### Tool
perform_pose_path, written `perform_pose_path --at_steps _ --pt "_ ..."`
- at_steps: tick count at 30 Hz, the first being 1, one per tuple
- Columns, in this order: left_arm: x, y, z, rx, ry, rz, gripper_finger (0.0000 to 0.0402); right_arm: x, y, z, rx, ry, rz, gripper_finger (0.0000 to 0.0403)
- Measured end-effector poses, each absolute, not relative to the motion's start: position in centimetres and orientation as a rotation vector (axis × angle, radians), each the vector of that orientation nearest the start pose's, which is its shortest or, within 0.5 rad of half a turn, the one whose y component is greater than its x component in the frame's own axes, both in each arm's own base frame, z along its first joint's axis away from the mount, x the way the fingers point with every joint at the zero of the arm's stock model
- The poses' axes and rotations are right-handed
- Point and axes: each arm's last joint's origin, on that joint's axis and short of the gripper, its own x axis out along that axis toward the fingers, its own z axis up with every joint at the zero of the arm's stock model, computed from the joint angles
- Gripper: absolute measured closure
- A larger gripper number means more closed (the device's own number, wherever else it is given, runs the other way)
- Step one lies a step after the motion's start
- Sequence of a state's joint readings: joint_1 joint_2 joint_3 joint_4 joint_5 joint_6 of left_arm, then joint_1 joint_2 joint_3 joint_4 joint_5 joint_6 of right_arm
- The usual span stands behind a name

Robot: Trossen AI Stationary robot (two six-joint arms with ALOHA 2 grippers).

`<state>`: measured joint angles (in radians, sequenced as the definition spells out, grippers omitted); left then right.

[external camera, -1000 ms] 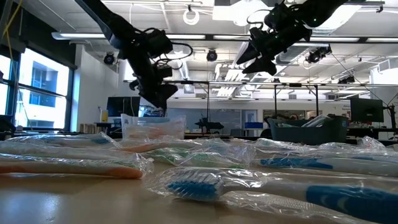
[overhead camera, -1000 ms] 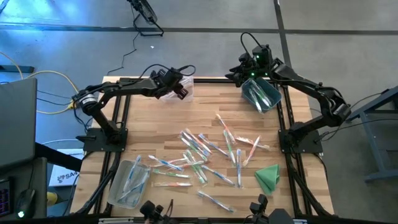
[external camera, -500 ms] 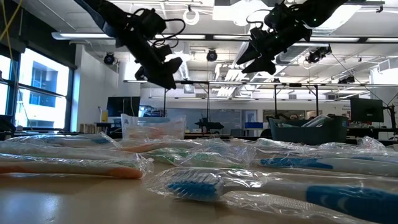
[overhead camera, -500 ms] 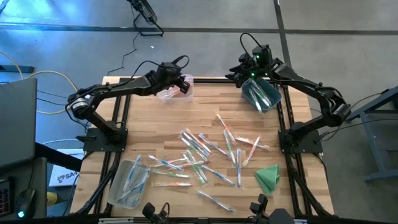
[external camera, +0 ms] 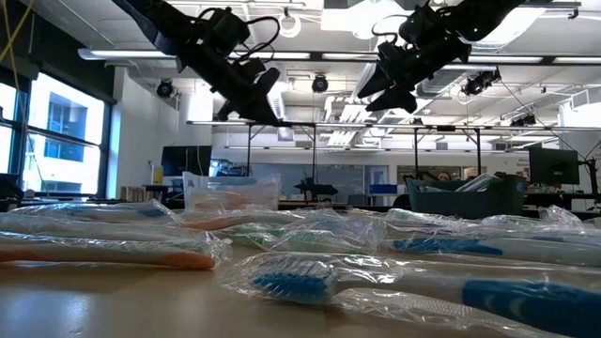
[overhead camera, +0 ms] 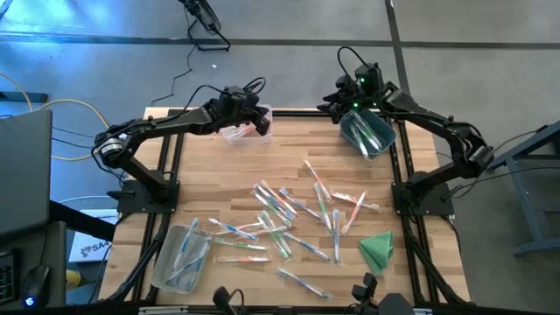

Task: Pick & Place Toothbrushes
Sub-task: Put the blue toothbrush into the gray bin

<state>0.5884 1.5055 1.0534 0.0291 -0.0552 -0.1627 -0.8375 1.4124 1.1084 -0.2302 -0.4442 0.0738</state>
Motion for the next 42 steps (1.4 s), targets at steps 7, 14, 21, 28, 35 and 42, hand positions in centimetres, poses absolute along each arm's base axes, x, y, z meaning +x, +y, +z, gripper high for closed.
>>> perform_pose_path --at_steps 7,14,21,28,35,42 --pt "28.5 18.0 28.3 -0.21 0.318 0.605 0.0401 21.7 -22.2 30.0 0.397 0.423 -0.4 0.016" --pt "27.2 17.3 30.4 -0.137 0.278 0.595 0.0401 21.7 -22.2 29.9 0.405 0.434 -0.4 0.016" --pt "25.7 16.3 31.2 -0.102 0.253 0.587 0.0401 21.6 -22.1 29.6 0.424 0.459 -0.4 0.016" --pt "22.9 14.5 29.9 -0.168 0.171 0.585 0.0401 21.5 -22.0 29.4 0.439 0.479 -0.396 0.016" --pt "19.8 12.5 29.7 -0.178 0.03 0.58 0.0401 21.5 -22.0 29.4 0.443 0.477 -0.397 0.016" --pt "16.7 10.6 29.6 -0.184 -0.05 0.569 0.0401 21.5 -21.7 29.3 0.479 0.489 -0.336 0.016"
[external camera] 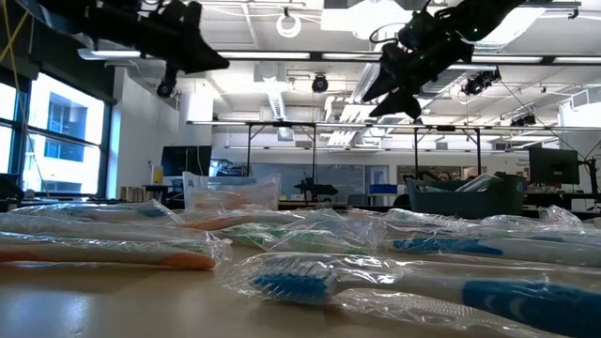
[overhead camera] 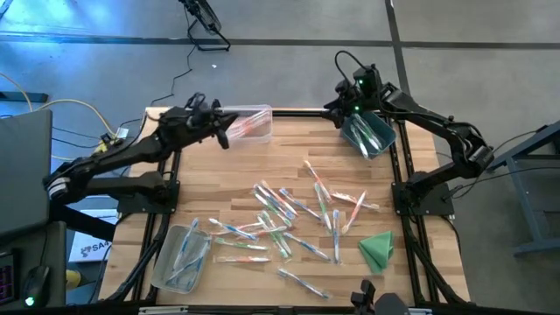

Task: Pick & Place Toothbrushes
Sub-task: Put the blue toothbrush into the gray bin

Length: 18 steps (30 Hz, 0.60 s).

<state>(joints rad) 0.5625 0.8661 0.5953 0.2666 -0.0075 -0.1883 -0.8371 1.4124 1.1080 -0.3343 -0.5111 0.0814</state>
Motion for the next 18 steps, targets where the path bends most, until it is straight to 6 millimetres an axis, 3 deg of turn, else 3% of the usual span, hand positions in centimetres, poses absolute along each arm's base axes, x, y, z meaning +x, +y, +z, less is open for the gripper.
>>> perform_pose_path --at_steps 9,18 --pt "13.8 8.6 29.2 -0.223 -0.121 0.504 0.0401 23.0 -19.9 29.2 0.439 0.511 -0.237 0.016" --pt "13.4 8.3 28.7 -0.306 -0.101 0.492 0.0401 25.7 -16.6 29.3 0.312 0.536 -0.107 0.016"
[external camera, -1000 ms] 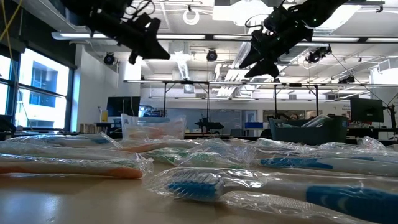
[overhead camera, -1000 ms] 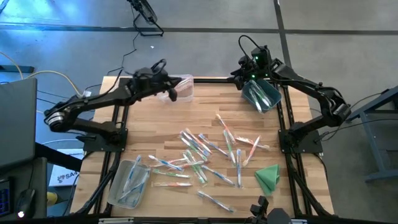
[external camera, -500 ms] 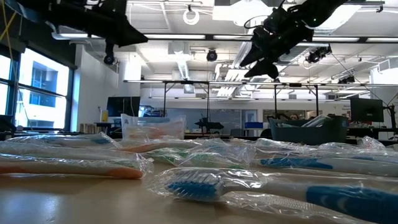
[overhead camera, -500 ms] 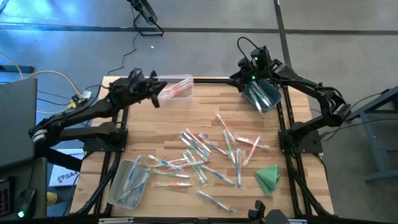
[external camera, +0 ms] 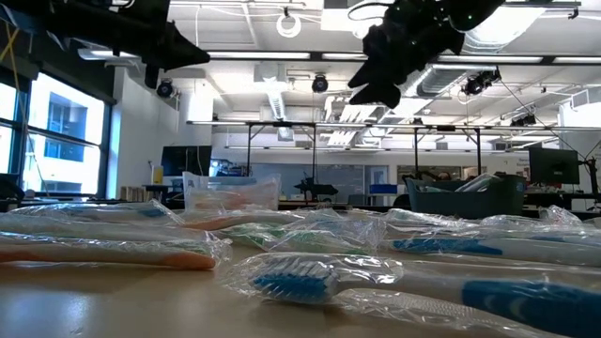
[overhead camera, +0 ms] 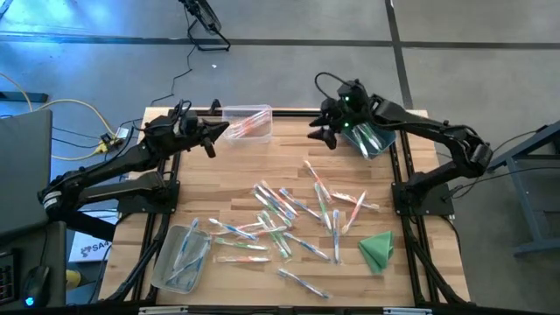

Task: Pick & Place Toothbrushes
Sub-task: Put the blue toothbrush into the gray bin

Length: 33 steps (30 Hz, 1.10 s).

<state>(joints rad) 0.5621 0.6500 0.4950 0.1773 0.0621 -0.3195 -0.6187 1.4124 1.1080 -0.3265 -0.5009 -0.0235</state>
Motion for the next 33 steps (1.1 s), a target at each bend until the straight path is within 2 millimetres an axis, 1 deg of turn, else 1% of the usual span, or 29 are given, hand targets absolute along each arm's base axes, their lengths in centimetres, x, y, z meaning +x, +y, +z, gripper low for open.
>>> perform_pose_path --at_steps 4,12,23,30,33 --pt "13.4 8.3 28.7 -0.305 -0.103 0.492 0.0401 26.8 -14.9 29.3 0.244 0.559 -0.089 0.016" --pt "13.4 8.3 28.7 -0.305 -0.104 0.493 0.0401 28.2 -11.3 28.8 0.199 0.631 -0.041 0.016" --pt "13.4 8.3 28.7 -0.305 -0.106 0.493 0.0401 28.7 -7.0 27.8 0.142 0.794 -0.01 0.016" --pt "13.4 8.3 28.7 -0.338 -0.114 0.492 0.0401 29.2 -4.8 27.7 0.096 0.812 0.025 0.016" --pt "13.4 8.3 28.7 -0.354 -0.119 0.493 0.0401 29.6 -4.0 27.3 0.093 0.827 0.049 0.016"
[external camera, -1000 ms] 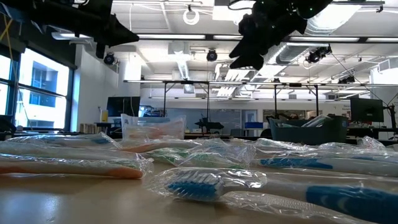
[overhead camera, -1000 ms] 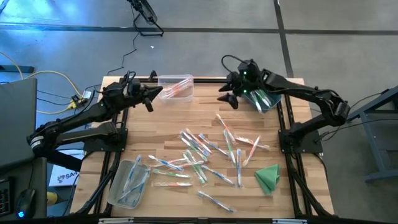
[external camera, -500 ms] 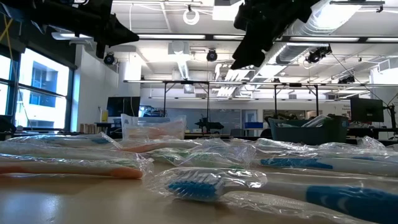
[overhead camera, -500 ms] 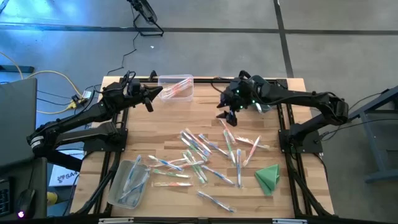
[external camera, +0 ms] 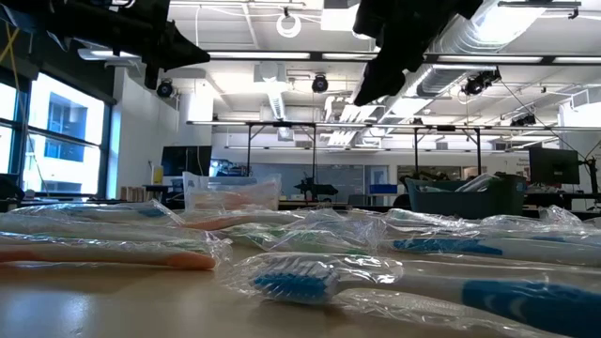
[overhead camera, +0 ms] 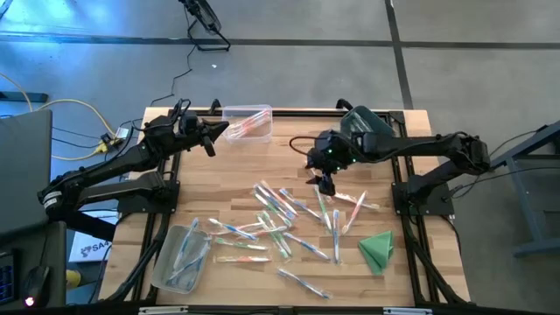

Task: Pick & Place Toothbrushes
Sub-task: Put the blue toothbrush into the gray bin

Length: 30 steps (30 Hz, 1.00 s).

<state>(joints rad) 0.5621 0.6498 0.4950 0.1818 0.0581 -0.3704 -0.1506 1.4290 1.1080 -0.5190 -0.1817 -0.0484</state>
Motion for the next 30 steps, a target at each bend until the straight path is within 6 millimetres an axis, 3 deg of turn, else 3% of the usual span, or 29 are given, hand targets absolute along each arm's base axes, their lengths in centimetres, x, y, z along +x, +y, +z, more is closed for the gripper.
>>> perform_pose_path --at_steps 5,12,20,30 --pt "13.4 8.3 28.7 -0.356 -0.119 0.493 0.0401 31.1 -2.8 25.4 0.1 0.872 0.083 0.016" --pt "13.4 8.3 28.7 -0.366 -0.121 0.493 0.0401 33.5 -1.4 21.0 0.139 0.989 0.094 0.016" --pt "13.4 8.3 28.7 -0.386 -0.125 0.491 0.0401 34.6 -0.2 16.2 0.14 1.147 0.117 0.016" --pt "13.4 8.3 28.6 -0.39 -0.113 0.492 0.0401 35.2 1.1 13.6 0.077 1.21 0.043 0.016"
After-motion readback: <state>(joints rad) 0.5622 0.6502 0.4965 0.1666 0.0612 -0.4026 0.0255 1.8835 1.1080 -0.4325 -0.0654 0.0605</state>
